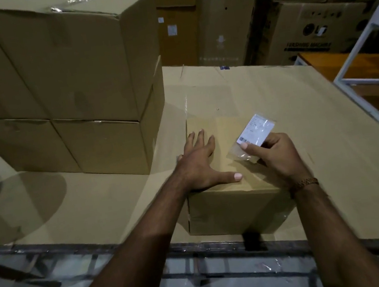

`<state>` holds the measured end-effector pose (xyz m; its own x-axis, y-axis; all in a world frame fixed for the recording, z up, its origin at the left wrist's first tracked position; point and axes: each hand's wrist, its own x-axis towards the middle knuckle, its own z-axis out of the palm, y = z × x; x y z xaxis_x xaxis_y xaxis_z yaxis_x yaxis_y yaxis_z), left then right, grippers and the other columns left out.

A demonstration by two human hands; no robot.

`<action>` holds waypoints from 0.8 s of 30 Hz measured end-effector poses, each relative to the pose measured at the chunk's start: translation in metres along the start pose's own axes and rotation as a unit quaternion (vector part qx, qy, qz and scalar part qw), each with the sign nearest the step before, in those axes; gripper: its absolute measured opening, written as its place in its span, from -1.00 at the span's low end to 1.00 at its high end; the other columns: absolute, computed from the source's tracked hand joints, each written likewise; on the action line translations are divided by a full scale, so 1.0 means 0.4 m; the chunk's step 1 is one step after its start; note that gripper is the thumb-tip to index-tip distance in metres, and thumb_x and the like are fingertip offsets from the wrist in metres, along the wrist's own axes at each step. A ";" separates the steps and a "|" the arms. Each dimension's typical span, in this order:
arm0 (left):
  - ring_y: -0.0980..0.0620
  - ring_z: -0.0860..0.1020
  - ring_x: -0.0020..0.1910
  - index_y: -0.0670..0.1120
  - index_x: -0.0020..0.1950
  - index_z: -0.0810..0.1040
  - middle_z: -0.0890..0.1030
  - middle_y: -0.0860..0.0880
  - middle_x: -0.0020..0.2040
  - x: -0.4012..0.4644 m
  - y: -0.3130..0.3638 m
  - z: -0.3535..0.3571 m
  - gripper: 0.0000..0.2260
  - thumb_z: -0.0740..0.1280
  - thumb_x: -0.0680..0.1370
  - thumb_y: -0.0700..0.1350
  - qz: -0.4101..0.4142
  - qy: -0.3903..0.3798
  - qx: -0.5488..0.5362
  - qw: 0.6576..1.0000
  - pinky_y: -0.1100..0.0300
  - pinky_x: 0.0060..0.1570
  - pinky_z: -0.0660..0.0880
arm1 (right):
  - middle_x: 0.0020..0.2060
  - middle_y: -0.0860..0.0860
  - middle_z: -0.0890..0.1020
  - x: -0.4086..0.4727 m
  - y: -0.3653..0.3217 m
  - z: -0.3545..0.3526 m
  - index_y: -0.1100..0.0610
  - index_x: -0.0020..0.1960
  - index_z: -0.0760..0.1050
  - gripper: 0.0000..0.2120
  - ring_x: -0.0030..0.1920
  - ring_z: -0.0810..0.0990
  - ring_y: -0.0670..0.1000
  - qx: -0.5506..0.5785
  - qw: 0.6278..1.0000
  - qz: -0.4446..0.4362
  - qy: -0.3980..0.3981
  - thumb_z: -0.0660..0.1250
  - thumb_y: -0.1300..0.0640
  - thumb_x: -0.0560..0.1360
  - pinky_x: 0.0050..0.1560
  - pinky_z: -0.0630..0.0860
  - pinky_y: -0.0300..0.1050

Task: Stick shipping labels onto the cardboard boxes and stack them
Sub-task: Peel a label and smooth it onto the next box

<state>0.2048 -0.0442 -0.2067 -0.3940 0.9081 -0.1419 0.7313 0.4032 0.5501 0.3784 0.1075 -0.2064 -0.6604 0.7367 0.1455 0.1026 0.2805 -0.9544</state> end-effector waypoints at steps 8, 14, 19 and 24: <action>-0.03 -0.11 0.71 0.02 0.72 0.12 0.00 0.07 0.73 -0.027 0.006 -0.021 -0.15 0.38 0.57 0.33 0.017 0.036 -0.007 0.999 -0.18 0.64 0.10 | -0.03 -0.22 0.75 0.001 -0.023 0.028 0.00 0.15 0.67 -0.88 -0.06 0.70 -0.28 -0.048 0.999 0.008 0.006 0.37 0.11 0.69 -0.03 0.56 -0.28; -0.02 0.52 0.41 0.01 0.51 0.53 0.57 0.02 0.46 -0.154 -0.029 -0.058 -0.61 0.28 0.71 0.10 0.036 0.144 -0.048 0.988 -0.07 0.36 0.49 | 0.07 -0.05 0.75 0.001 -0.058 0.086 0.02 0.11 0.64 -0.77 0.03 0.69 0.01 -0.019 0.998 0.054 0.038 0.20 0.11 0.73 0.05 0.52 -0.07; 0.11 0.59 0.27 0.12 0.45 0.58 0.65 0.11 0.34 -0.294 -0.156 -0.103 -0.61 0.18 0.72 0.23 -0.013 0.239 -0.173 0.955 -0.03 0.25 0.57 | -0.21 -0.06 0.75 -0.047 -0.141 0.231 0.10 -0.02 0.70 -0.76 -0.25 0.61 -0.09 -0.058 0.998 -0.002 0.001 0.35 -0.03 0.62 -0.11 0.54 -0.08; 0.25 0.61 0.10 0.12 0.40 0.62 0.70 0.18 0.20 -0.455 -0.340 -0.217 -0.61 0.18 0.72 0.24 -0.025 0.311 -0.171 0.935 0.10 0.11 0.61 | -0.19 0.01 0.77 -0.134 -0.254 0.453 0.10 0.14 0.69 -0.87 -0.20 0.66 -0.07 -0.019 0.995 -0.063 -0.070 0.50 0.18 0.60 -0.07 0.58 -0.09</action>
<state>0.1288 -0.2740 -0.1843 -0.7477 0.6054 0.2727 0.5243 0.2863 0.8020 0.2688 -0.0720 -0.1646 -0.7662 0.6028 0.2225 0.0396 0.3899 -0.9200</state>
